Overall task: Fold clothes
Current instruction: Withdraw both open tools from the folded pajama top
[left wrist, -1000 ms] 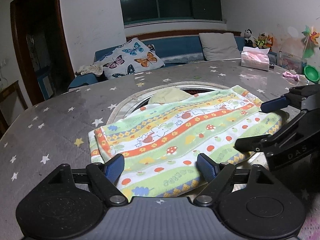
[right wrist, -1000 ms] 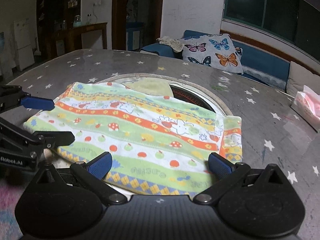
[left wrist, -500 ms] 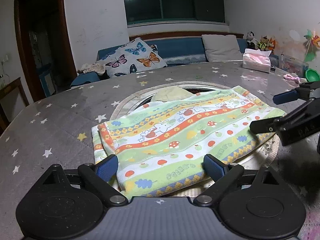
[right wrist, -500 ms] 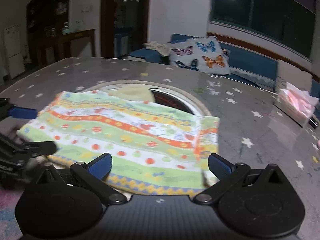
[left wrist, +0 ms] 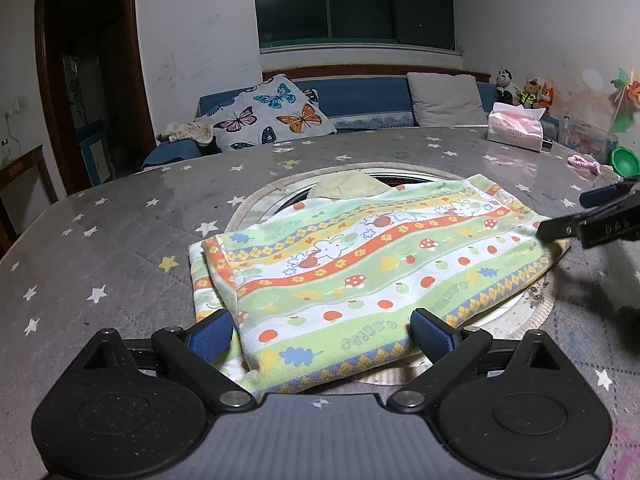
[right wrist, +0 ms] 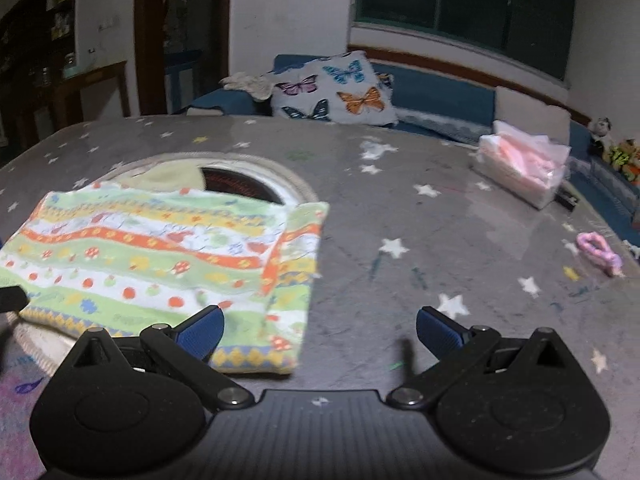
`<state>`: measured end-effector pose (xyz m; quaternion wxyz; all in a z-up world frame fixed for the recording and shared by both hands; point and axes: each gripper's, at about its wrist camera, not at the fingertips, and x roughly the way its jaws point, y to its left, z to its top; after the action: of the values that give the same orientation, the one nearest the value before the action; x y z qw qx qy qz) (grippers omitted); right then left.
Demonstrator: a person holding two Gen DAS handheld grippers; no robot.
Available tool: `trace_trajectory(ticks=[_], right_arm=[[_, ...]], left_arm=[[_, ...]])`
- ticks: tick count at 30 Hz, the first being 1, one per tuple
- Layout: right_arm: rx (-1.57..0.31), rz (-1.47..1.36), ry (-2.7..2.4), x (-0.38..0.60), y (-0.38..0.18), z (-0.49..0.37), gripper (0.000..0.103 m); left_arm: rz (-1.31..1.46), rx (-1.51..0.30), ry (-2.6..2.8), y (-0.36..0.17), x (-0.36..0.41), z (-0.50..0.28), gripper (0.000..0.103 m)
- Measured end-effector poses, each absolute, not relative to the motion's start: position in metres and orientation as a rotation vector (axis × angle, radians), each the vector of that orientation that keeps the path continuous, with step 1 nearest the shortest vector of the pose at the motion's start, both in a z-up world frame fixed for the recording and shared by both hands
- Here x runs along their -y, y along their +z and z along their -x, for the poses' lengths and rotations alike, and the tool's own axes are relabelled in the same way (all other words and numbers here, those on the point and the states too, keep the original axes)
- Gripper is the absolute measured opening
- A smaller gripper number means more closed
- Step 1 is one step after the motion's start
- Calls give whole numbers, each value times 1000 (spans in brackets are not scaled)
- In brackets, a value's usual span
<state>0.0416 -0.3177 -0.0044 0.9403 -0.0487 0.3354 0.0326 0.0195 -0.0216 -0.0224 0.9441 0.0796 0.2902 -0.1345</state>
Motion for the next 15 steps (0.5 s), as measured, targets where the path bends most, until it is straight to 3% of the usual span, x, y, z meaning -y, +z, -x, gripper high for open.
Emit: trace_trajectory(ticks=[15], right_arm=[[-680,63,74,316,1,-48,103]], left_arm=[[-100,-580,-160,-11,-10,-21,99]])
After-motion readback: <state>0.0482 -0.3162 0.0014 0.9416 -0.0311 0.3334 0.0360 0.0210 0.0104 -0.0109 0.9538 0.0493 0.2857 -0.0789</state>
